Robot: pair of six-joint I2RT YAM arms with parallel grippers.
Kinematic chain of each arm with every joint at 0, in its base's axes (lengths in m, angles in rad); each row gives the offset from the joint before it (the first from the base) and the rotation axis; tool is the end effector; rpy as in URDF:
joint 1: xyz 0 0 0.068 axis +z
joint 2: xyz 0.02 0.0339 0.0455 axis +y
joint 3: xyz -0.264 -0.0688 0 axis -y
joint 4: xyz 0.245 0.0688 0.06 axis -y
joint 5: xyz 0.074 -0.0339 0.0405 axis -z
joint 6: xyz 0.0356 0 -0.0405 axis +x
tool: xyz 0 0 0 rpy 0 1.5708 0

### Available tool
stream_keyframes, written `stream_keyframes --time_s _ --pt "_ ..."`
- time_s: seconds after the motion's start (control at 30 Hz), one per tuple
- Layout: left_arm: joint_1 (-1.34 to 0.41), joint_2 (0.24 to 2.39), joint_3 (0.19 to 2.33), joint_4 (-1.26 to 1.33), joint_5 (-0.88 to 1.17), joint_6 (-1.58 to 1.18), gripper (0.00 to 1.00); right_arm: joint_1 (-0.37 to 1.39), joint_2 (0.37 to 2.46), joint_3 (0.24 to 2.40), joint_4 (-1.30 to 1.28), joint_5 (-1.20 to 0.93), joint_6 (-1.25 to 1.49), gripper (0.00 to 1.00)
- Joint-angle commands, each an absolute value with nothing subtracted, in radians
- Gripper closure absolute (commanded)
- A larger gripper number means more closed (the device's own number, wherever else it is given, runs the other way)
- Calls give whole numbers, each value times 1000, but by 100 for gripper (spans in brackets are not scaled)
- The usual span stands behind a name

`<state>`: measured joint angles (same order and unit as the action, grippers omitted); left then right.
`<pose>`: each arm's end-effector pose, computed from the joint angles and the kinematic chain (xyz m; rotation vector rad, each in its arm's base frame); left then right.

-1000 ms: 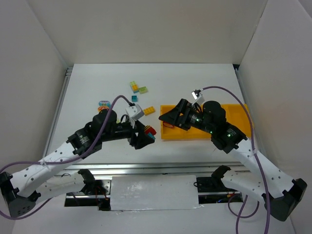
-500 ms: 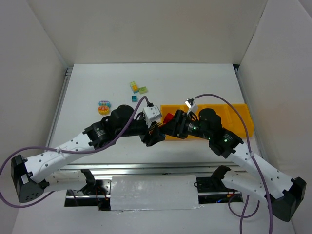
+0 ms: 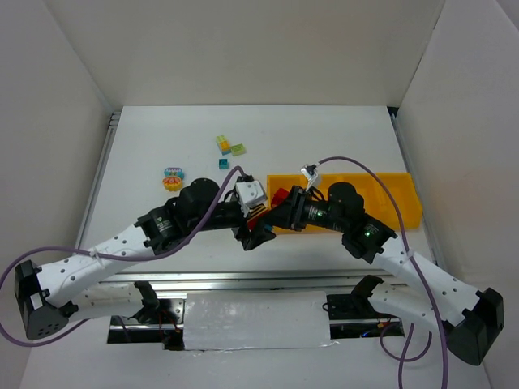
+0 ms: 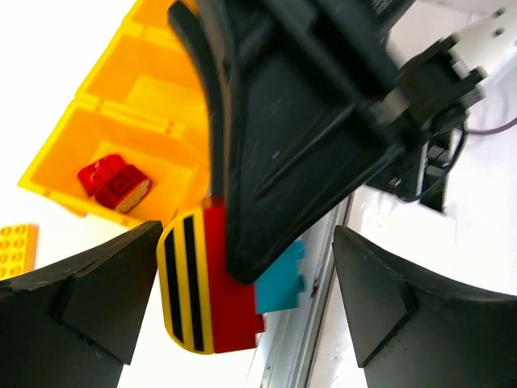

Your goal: Sort the legos into containers by color

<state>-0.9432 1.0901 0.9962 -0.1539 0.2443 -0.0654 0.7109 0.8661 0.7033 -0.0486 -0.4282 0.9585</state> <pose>0.1414 -0.2096 0.3577 0.9741 1.6467 -0.9211 0.1453 0.1446 0.3118 -0.1032 2.0561 1.5104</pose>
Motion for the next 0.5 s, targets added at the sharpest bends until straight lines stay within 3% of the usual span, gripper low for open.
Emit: stream_keyframes --time_s 0.0,0.17,0.33,0.37,0.47 --pt "-954 1048 1006 -63 221 -119 0 716 842 689 101 -437 850 100" --pt "-954 1025 1132 -225 23 -296 0 680 758 657 53 -276 628 100" --pt "-954 967 1167 -294 5 -385 1 631 660 583 155 -542 394 100" --pt "-954 951 1167 -298 29 -393 0 630 646 586 150 -707 347 100" --pt "-954 933 1143 -272 214 -385 0 626 630 652 57 -891 243 100"
